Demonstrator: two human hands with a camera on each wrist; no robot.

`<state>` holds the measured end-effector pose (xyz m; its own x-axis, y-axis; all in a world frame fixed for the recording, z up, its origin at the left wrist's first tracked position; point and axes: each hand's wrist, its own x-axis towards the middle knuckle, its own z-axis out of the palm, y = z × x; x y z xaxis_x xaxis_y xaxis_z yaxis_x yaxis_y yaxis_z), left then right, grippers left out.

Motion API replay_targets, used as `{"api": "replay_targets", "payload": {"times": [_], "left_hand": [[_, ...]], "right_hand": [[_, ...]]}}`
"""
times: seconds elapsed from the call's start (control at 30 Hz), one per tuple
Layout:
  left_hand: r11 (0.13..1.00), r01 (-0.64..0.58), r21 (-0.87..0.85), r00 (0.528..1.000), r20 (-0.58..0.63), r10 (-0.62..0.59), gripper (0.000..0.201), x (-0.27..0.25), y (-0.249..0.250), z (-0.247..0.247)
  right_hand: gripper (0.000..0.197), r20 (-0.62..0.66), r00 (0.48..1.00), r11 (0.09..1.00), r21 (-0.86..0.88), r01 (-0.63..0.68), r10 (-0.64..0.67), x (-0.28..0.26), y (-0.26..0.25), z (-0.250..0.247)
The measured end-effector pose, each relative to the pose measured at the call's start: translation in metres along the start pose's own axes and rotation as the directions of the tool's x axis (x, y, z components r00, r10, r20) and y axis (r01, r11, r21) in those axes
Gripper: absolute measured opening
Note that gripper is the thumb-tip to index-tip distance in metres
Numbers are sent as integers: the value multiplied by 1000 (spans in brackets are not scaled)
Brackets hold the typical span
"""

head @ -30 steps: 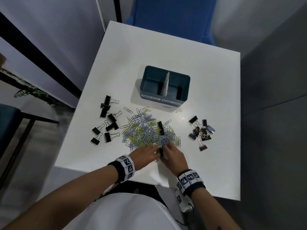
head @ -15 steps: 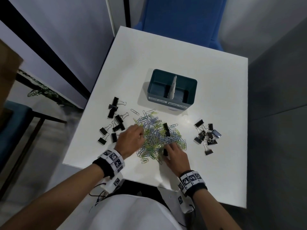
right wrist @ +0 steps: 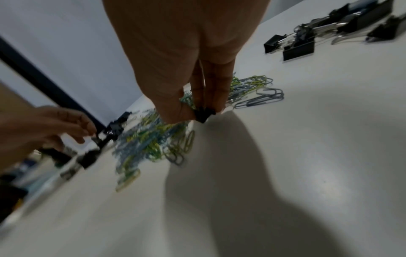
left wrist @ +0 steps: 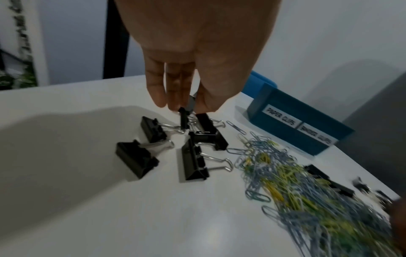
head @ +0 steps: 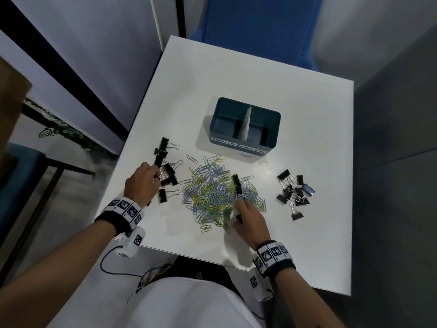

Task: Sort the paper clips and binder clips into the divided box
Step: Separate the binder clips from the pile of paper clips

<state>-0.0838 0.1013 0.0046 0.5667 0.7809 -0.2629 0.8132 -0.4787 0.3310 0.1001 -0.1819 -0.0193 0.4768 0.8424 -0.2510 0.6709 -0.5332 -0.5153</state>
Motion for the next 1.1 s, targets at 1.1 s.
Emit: {"api": "replay_targets", "payload": {"times": [1.1], "left_hand": [[826,-561,-48,777,312,546,21,17,181,86]], "right_hand": [[20,-277,918,951,-38,-306,284,31,66,-68]]}}
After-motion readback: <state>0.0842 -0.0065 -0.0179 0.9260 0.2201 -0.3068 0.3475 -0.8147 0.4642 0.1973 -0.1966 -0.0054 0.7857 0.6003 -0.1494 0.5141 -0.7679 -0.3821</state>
